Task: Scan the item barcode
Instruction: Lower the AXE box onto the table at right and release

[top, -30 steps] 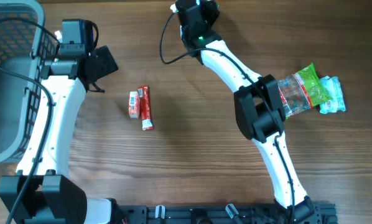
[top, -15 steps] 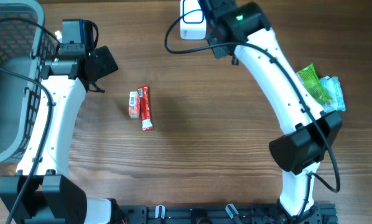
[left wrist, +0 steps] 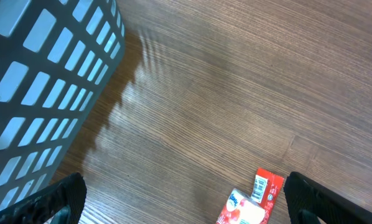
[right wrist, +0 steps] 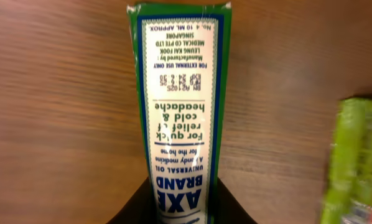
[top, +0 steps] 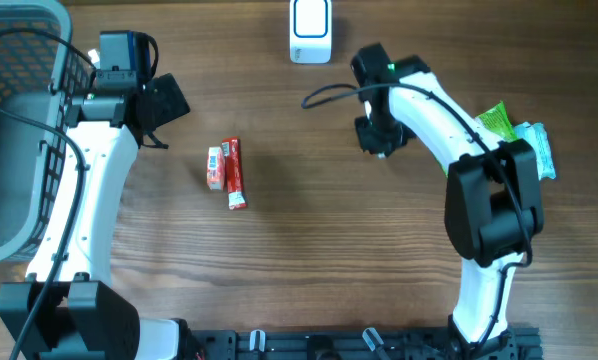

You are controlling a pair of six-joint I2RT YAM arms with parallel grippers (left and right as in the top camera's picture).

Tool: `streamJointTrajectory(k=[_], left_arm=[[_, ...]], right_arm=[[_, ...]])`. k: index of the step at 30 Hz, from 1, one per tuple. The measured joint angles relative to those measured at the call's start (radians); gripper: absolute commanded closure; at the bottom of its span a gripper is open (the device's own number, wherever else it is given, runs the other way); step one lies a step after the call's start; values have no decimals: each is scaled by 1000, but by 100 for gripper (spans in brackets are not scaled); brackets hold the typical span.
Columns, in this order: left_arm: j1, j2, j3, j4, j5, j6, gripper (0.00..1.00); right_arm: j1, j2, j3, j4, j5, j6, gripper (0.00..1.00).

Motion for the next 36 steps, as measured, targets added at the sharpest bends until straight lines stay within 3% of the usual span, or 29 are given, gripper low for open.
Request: streamJointTrajectory(k=[3, 5, 10, 12, 13, 15, 19, 27, 36], left_arm=[[0, 0, 0, 0, 0, 0, 0], [0, 0, 0, 0, 0, 0, 0], [0, 0, 0, 0, 0, 0, 0], [0, 0, 0, 0, 0, 0, 0], [0, 0, 0, 0, 0, 0, 0], [0, 0, 0, 0, 0, 0, 0], [0, 0, 0, 0, 0, 0, 0], [0, 0, 0, 0, 0, 0, 0], [0, 0, 0, 1, 0, 0, 0]], right_arm=[[-26, 0, -79, 60, -4, 13, 34], [-43, 0, -103, 66, -7, 14, 14], [-51, -2, -66, 29, -60, -23, 11], [-51, -18, -39, 19, -75, -34, 19], [-51, -40, -22, 12, -81, -40, 57], [-51, -94, -5, 11, -87, -49, 96], [-51, -188, 20, -23, -90, -42, 96], [-51, -194, -82, 22, -93, -35, 96], [-51, -192, -286, 287, -93, -31, 94]])
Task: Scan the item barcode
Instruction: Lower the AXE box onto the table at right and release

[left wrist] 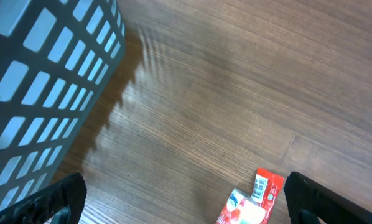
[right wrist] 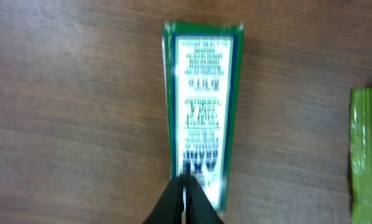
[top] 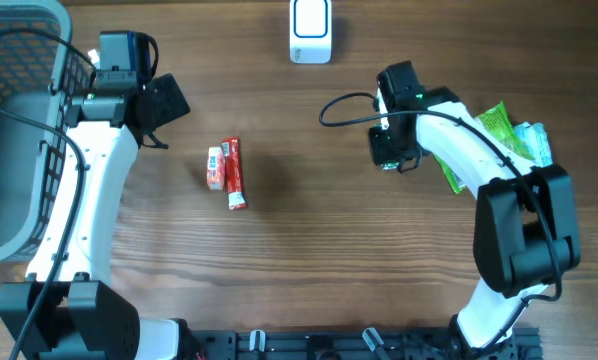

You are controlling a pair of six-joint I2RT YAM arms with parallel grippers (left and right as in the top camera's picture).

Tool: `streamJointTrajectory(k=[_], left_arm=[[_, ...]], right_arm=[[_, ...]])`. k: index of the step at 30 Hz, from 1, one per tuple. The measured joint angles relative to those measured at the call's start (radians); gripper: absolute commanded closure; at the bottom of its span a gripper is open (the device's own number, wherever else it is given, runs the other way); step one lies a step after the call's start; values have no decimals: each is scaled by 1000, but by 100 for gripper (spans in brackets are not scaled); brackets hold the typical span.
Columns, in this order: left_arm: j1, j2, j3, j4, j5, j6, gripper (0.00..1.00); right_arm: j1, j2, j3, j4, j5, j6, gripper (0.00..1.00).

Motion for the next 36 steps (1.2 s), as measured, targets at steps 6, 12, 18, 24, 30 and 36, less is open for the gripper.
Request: streamJointTrajectory(k=[6, 12, 18, 24, 30, 36], left_arm=[[0, 0, 0, -1, 0, 0, 0], [0, 0, 0, -1, 0, 0, 0], [0, 0, 0, -1, 0, 0, 0], [0, 0, 0, -1, 0, 0, 0], [0, 0, 0, 0, 0, 0, 0], [0, 0, 0, -1, 0, 0, 0]], right_arm=[[0, 0, -22, 37, 0, 0, 96], [0, 0, -5, 11, -7, 2, 59], [0, -30, 76, -1, -15, 10, 23], [0, -57, 79, 33, -14, 11, 32], [0, -13, 33, 130, 27, 11, 40], [0, 66, 27, 165, 40, 12, 46]])
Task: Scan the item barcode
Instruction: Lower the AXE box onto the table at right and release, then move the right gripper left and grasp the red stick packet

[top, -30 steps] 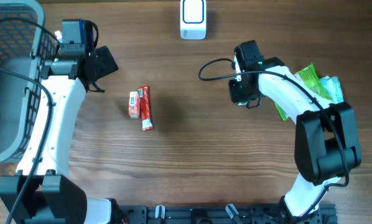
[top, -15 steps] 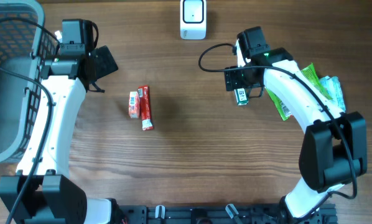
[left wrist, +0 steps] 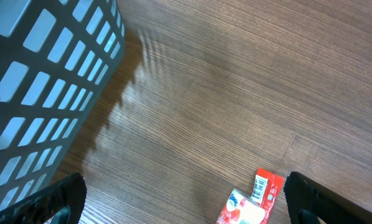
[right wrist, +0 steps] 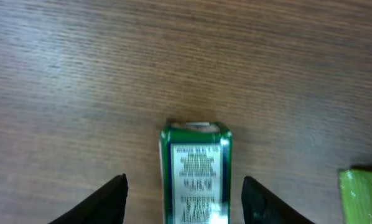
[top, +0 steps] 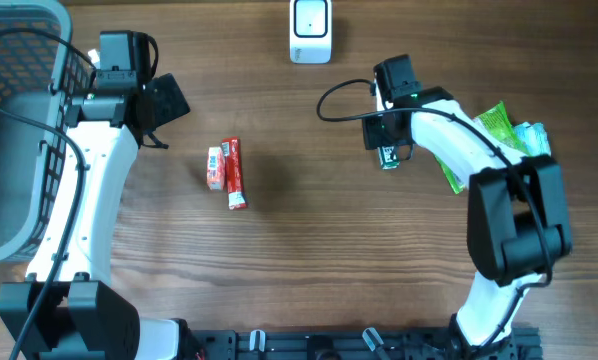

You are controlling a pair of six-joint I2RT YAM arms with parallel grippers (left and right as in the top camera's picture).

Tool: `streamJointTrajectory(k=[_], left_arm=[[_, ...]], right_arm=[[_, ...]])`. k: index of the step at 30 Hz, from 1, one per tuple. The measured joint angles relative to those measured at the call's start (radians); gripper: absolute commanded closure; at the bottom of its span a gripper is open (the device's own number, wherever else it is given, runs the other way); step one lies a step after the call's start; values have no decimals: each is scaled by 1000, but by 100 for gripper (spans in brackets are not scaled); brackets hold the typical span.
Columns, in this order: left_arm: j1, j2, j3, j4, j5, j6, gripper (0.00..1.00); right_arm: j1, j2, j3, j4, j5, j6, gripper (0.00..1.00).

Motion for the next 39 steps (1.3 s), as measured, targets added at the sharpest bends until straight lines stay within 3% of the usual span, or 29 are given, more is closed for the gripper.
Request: streamJointTrajectory(k=[2, 9, 16, 19, 25, 26, 27, 28, 32, 35, 39], left_arm=[[0, 0, 0, 0, 0, 0, 0], [0, 0, 0, 0, 0, 0, 0], [0, 0, 0, 0, 0, 0, 0], [0, 0, 0, 0, 0, 0, 0], [0, 0, 0, 0, 0, 0, 0], [0, 0, 0, 0, 0, 0, 0], [0, 0, 0, 0, 0, 0, 0], [0, 0, 0, 0, 0, 0, 0], [0, 0, 0, 0, 0, 0, 0], [0, 0, 0, 0, 0, 0, 0], [0, 0, 0, 0, 0, 0, 0]], right_arm=[[0, 13, 0, 5, 3, 3, 50], [-12, 18, -1, -51, 106, 14, 50], [-137, 19, -1, -111, 198, 13, 48], [-185, 19, -1, -111, 196, -46, 36], [-188, -51, 0, -124, 74, -105, 29], [-188, -86, 0, -140, 31, -110, 20], [-188, -112, 4, -158, -14, -111, 3], [-188, -131, 8, -171, -61, -118, 0], [-187, -173, 19, -187, -274, -117, 0], [-187, -173, 19, -189, -432, -70, 12], [-167, -173, 19, -159, -575, 19, 20]])
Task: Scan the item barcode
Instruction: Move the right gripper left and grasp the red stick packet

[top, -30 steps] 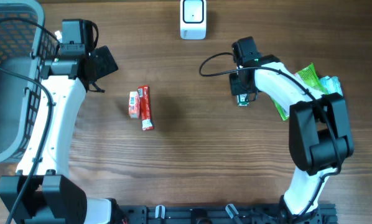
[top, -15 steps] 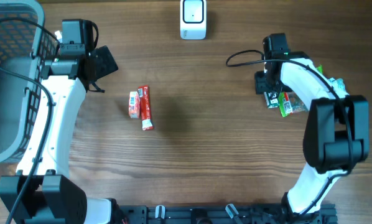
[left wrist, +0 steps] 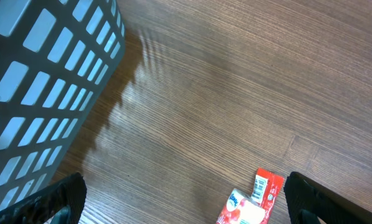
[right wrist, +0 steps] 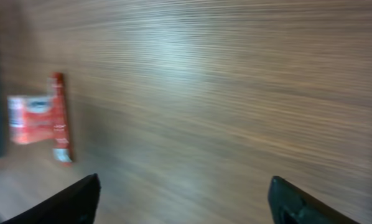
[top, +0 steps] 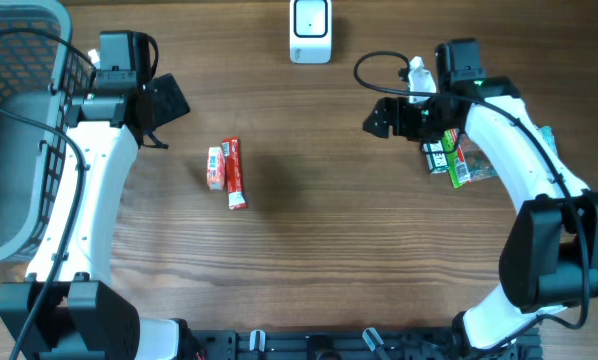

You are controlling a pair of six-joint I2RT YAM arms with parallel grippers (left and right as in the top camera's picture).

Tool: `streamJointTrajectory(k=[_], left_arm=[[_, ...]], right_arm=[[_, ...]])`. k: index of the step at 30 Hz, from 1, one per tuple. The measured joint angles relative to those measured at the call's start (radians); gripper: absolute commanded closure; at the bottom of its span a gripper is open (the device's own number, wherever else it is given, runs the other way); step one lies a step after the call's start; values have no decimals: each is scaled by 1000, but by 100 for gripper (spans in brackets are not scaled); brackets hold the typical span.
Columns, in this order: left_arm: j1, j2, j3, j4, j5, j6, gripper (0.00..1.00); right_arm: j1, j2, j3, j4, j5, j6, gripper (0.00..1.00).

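Note:
The white barcode scanner stands at the table's far edge. A dark green box lies flat on the table against my right forearm, beside green packets. My right gripper hangs left of the box, open and empty. In the blurred right wrist view its fingertips are spread wide over bare wood. Two red packets lie at centre left, also seen as red packets and red packets. My left gripper is open and empty above them, with its fingertips far apart.
A grey slatted basket stands at the far left, and its basket wall fills the upper left of the left wrist view. The right arm's cable loops near the scanner.
My right gripper was open around the green box on the table at centre right. It now points left over bare wood, and the box lies further right by the green packets. The left arm has not moved.
My right gripper first held the green box shut between its fingers, below the scanner. Then it held it further right, lower over the table. Then it was open with the box lying on the wood. Now it is away from the box. The left arm stayed still.

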Motion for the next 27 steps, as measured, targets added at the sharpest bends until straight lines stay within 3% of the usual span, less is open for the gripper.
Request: streamJointTrajectory(k=[8, 13, 17, 21, 27], left_arm=[[0, 0, 0, 0, 0, 0, 0], [0, 0, 0, 0, 0, 0, 0], [0, 0, 0, 0, 0, 0, 0], [0, 0, 0, 0, 0, 0, 0], [0, 0, 0, 0, 0, 0, 0]], right_arm=[[224, 0, 0, 80, 7, 187, 22], [452, 0, 0, 182, 214, 345, 23], [624, 9, 0, 298, 397, 424, 37], [761, 52, 0, 340, 561, 456, 46], [887, 154, 0, 406, 766, 462, 47]])
